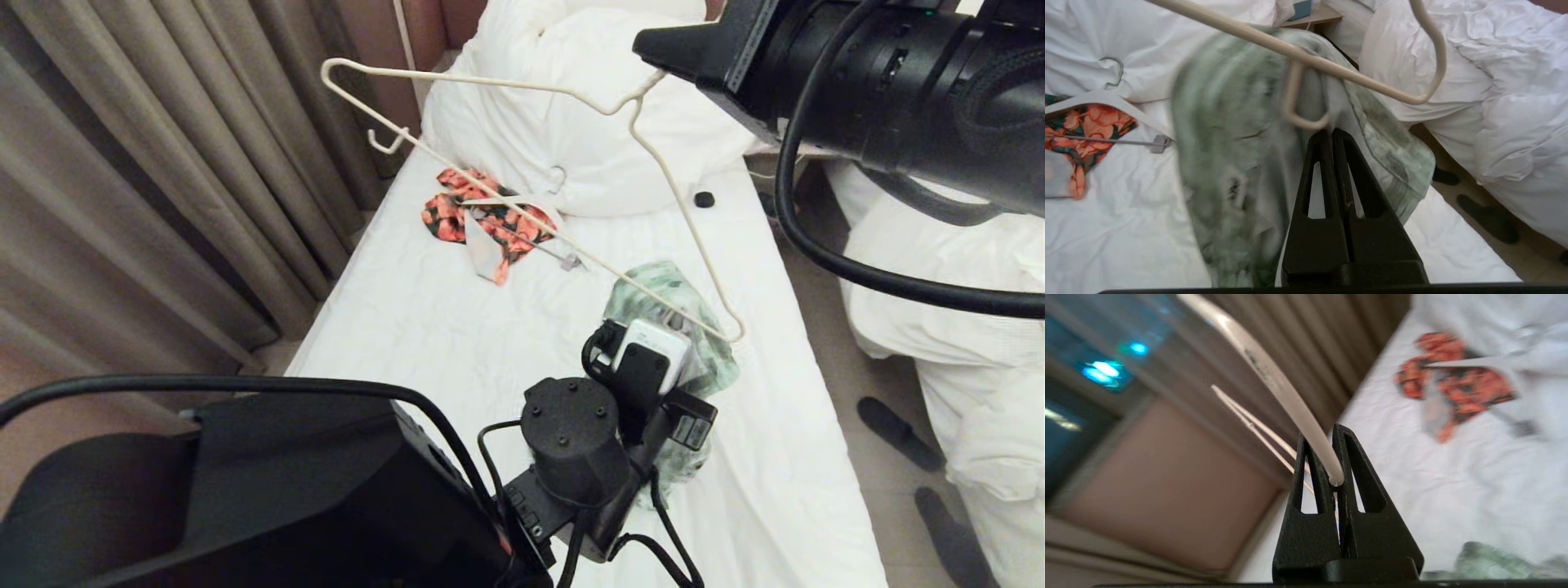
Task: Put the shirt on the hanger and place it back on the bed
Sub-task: Take the clothes hanger out of the clothes
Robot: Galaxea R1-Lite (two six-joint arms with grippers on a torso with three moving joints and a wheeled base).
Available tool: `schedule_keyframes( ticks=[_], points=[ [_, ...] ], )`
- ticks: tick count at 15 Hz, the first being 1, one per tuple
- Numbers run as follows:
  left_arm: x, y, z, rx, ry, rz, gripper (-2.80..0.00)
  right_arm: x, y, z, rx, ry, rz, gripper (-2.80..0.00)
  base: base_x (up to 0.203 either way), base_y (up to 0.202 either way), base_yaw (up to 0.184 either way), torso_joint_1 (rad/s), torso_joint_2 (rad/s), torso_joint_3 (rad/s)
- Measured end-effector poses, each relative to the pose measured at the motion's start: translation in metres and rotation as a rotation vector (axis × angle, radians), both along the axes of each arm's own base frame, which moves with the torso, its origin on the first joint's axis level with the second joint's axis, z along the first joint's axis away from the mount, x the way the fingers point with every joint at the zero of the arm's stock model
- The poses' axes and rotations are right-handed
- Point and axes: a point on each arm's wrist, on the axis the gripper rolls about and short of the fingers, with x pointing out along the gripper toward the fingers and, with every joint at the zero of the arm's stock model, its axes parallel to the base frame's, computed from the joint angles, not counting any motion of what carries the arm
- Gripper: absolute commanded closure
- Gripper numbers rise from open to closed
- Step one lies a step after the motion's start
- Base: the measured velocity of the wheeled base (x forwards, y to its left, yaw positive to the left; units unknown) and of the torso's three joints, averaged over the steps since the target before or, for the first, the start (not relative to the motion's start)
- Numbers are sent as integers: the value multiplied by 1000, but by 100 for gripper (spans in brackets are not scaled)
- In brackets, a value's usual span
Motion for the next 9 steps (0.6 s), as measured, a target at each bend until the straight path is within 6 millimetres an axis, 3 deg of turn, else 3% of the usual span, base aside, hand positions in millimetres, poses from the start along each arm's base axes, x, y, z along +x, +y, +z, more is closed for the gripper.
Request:
schedule_keyframes(
  ticks=[4,9],
  points=[
    [1,0,1,-2,-2,2,0,-9,9,-1,31,40,52,0,0,0,0,0,0,0],
    [23,9,9,-24,-27,60,0,-19,1,0,15,91,60,0,0,0,0,0,0,0]
  ],
)
